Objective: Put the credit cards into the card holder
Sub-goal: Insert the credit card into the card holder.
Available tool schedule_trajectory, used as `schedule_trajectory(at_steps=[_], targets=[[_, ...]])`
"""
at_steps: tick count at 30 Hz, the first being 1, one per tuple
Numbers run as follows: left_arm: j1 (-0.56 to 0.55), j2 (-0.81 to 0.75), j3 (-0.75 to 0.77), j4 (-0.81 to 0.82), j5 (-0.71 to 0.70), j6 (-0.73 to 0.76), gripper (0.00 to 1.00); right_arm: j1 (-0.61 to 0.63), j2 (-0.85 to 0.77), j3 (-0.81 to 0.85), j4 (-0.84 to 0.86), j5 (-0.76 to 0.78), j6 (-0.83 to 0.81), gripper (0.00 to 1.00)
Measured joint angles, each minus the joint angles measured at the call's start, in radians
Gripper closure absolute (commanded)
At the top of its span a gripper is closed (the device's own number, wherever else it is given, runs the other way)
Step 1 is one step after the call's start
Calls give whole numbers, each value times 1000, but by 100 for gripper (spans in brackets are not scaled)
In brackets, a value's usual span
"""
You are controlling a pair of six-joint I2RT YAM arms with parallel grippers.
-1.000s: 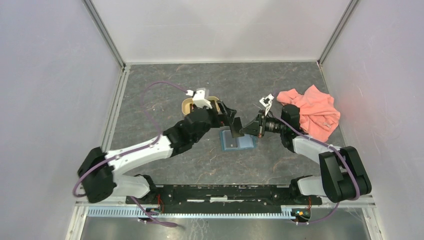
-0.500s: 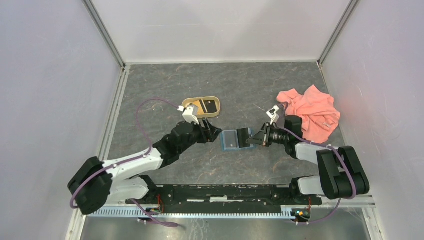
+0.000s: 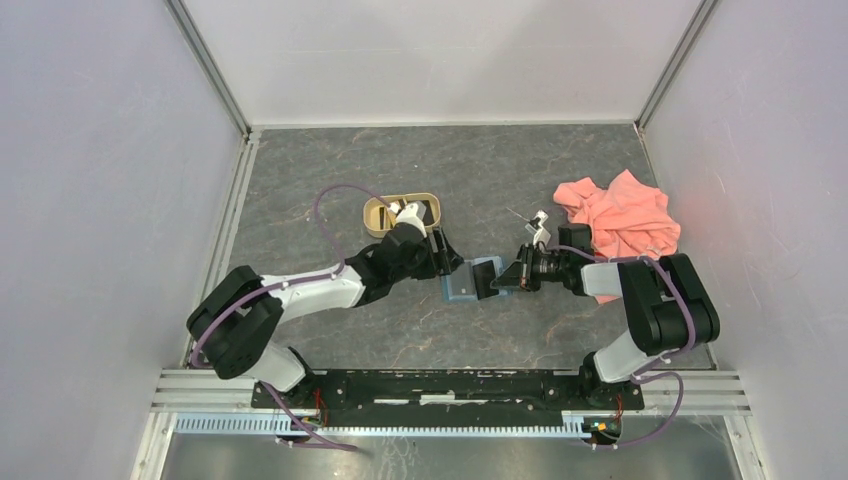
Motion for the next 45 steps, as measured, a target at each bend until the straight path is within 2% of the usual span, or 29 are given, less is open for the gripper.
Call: schedule_trajectory(at_steps=[3,8,16,25,32,45], targets=[[1,16,64,-45,-20,-30,23,0,34,33,-31,-2,-7,100],[1,42,63,-80,-19,-62,26,0,72,88,-86,-2,-28,100],[1,168,122,-174,4,-72,33,8,137,132,-117,-20,-43,100],[1,237,187,-232,8,-107,51,22,165,156,-137,-50,-47,100],[6,258,197,-230,14,-126,60,22,192,190,-166,-53,-66,100],[7,262,190,-218,16,-127,63,25,215,201,-140,-50,-68,100]])
